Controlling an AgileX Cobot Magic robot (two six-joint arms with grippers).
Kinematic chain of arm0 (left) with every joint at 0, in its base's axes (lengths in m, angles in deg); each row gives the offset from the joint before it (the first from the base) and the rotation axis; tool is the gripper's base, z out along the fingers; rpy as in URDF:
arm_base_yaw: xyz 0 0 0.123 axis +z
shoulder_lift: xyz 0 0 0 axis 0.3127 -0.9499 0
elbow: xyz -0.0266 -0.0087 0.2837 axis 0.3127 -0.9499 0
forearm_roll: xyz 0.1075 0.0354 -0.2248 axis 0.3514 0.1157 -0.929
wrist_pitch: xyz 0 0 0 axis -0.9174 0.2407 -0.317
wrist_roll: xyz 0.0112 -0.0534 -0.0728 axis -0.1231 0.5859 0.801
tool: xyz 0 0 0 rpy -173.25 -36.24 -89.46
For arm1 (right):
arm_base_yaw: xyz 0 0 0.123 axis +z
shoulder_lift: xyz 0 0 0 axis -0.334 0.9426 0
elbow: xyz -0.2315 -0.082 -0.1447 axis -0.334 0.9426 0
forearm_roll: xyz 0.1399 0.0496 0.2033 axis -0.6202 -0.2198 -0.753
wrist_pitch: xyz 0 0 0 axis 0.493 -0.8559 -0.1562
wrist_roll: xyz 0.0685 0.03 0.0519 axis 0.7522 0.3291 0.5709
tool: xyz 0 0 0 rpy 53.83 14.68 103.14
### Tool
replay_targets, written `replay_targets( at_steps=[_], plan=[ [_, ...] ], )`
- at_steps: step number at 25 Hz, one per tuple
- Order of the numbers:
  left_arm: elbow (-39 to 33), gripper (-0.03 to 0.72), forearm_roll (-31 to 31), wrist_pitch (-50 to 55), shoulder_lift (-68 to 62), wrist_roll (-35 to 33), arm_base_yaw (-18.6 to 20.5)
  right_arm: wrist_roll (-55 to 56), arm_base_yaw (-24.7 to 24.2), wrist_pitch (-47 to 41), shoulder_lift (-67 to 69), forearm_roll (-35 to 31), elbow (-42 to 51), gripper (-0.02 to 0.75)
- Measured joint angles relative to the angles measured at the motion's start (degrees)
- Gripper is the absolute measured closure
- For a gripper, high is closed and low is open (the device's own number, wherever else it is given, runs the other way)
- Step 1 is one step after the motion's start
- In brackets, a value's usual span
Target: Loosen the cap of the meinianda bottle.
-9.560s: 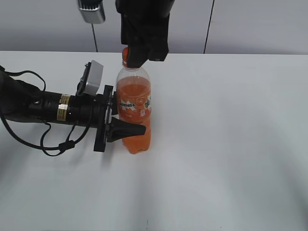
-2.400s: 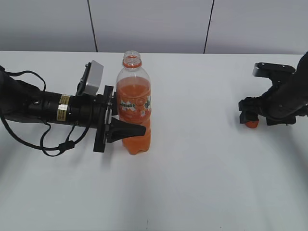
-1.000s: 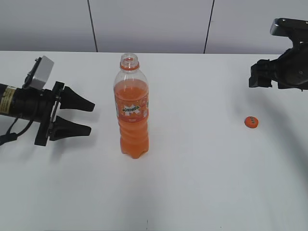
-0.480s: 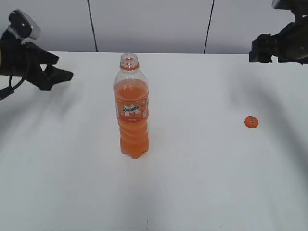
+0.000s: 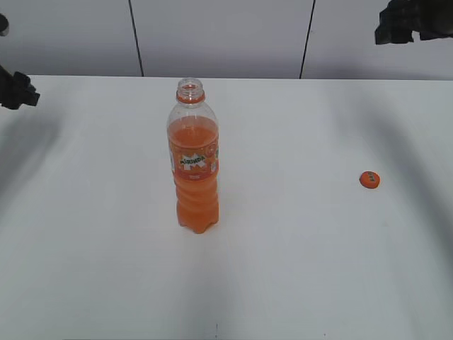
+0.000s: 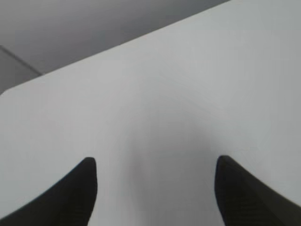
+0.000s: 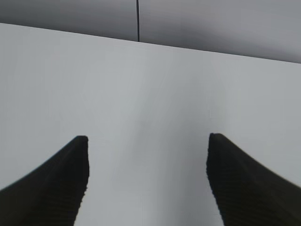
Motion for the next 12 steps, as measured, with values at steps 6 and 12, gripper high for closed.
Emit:
replay_targets(
  at_steps=[6, 12],
  plan=[
    [0.0, 0.281, -3.8, 11.9, 0.0, 0.0, 0.0, 0.0, 0.0, -7.7, 0.0, 5.1, -6.4, 0.153],
    [0.0, 0.324, -26.4, 26.2, 1.0, -14.4, 0.1, 0.0, 0.0, -15.6, 0.0, 7.8, -11.5, 0.153]
  ],
)
